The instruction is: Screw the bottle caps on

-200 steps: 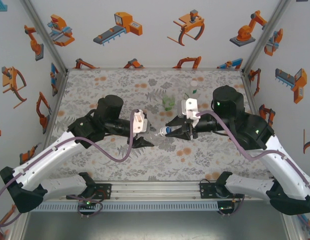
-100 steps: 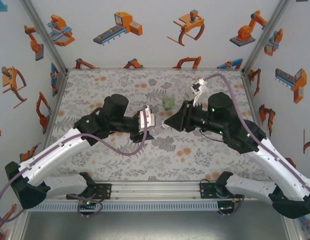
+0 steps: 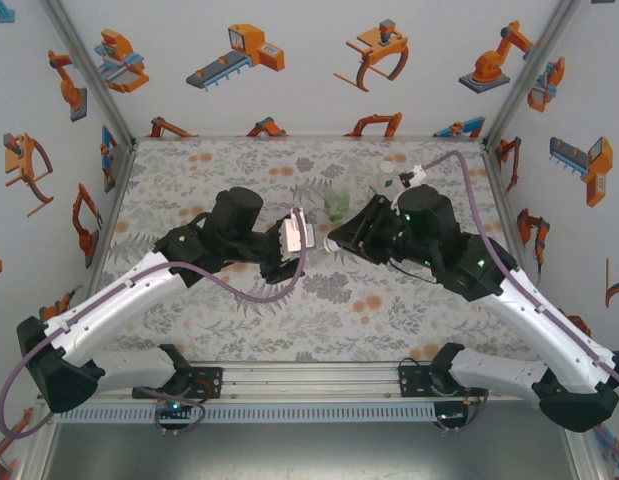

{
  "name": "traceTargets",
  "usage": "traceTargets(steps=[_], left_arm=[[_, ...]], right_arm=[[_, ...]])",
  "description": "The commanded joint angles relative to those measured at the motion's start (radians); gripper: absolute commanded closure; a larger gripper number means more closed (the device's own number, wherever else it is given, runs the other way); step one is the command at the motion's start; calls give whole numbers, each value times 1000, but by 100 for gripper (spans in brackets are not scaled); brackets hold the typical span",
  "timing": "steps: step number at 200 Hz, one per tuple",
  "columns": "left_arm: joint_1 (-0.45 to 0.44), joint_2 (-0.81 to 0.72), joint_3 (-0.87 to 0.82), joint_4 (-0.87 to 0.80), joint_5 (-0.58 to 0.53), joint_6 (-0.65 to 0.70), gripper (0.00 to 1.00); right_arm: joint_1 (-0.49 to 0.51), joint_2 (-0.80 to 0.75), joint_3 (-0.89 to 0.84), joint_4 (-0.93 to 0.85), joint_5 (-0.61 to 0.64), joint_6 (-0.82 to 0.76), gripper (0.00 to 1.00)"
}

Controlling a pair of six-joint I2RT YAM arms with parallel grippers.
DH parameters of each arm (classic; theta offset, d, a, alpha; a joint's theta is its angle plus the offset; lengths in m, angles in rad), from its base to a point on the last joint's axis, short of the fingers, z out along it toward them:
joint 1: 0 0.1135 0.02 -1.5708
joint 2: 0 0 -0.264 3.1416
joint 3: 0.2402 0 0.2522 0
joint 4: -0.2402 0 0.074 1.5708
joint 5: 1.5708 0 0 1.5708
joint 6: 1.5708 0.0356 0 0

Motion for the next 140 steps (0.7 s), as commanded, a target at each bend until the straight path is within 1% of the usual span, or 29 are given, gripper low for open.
traceTargets(steps=[1,9,24,40,52,64,86,96,109,140], left_arm=[[-7,-6,34,56,92,26,100],[-7,-10,31,56,108,30,100],[-7,-16,27,55,140,36,100],[-7,-28,19,56,178,50,100],[-7,-35,16,53,207,54,100],[-7,-45,16,41,238,57,100],[-8,-67,10,20,280,58,100],[-8,-78,4,15,292,58,100],[-10,-93,-4,11,300,54,100],[-13,-118,-10,6,307,46,100]], right_arm=[[6,-46,55,70,-21,-269,46],[6,-62,65,69,-25,-368,44],[7,-87,70,79,-52,-560,42],[6,-102,77,95,-137,-788,40],[7,-100,96,86,-228,-954,40],[7,-97,115,67,-354,-1134,41],[6,-65,184,-27,-542,-1404,43],[7,-40,227,-80,-609,-1492,44],[6,-13,265,-127,-671,-1566,44],[6,14,267,-105,-733,-1596,46]])
